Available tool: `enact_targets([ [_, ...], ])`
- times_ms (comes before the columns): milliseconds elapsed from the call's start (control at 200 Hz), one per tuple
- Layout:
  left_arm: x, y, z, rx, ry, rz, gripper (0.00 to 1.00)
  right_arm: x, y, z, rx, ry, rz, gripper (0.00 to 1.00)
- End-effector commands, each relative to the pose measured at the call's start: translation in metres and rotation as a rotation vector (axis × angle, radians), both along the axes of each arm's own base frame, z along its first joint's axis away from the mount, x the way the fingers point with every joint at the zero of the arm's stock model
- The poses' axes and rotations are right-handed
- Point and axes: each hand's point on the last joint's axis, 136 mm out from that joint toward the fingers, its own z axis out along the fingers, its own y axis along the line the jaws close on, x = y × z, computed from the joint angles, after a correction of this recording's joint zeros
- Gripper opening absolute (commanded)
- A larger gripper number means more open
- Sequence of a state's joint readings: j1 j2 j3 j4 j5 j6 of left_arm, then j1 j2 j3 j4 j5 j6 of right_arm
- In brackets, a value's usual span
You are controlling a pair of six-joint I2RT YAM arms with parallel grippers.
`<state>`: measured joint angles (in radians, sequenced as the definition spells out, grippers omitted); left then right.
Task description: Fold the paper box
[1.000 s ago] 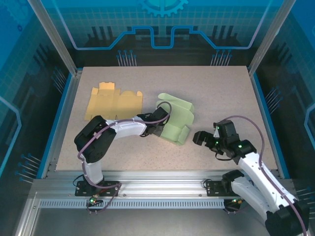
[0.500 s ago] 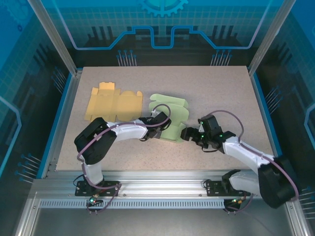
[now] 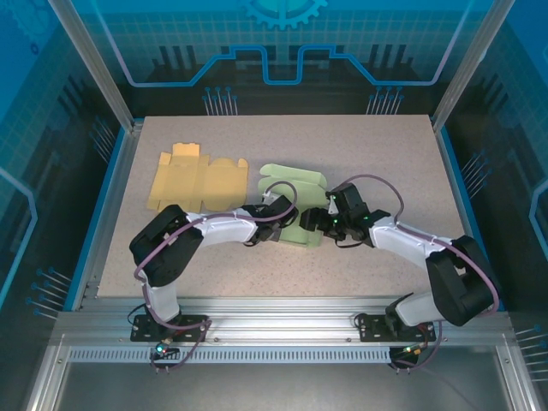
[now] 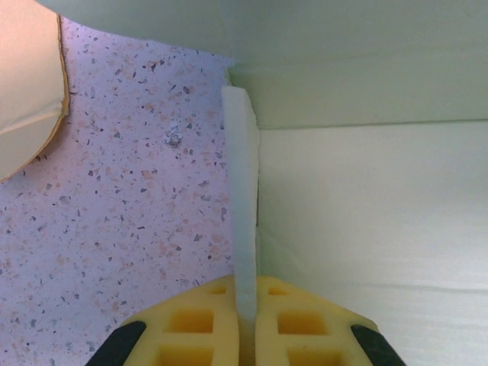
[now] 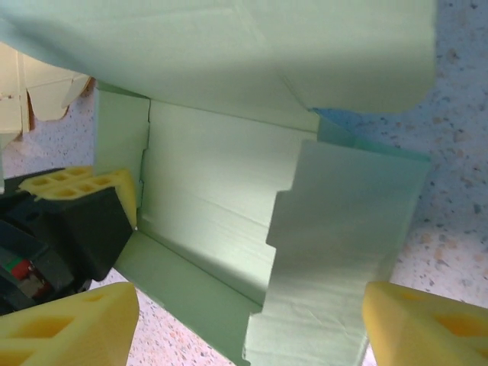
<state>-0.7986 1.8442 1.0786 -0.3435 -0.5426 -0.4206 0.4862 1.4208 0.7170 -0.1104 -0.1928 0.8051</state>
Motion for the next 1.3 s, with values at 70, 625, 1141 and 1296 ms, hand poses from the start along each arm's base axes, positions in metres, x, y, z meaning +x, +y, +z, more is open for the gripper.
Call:
enact_targets([
  [70, -0.006, 0.003, -0.008, 0.032, 0.021, 0.009, 0.02, 0.004, 0.011, 0.006, -0.006, -0.009, 0.041, 0.74],
  [625, -0.004, 0.005, -0.008, 0.04, 0.014, 0.03, 0.03, -0.012, -0.018, -0.013, -0.115, 0.07, -0.037, 0.86],
  [1141, -0.003, 0.002, -0.011, 0.032, 0.018, 0.027, 0.03, 0.011, 0.017, -0.001, -0.03, 0.033, 0.045, 0.76],
  [1296, -0.003, 0.002, -0.013, 0.033, 0.023, 0.027, 0.03, 0.012, 0.021, -0.006, -0.023, 0.048, 0.057, 0.73],
])
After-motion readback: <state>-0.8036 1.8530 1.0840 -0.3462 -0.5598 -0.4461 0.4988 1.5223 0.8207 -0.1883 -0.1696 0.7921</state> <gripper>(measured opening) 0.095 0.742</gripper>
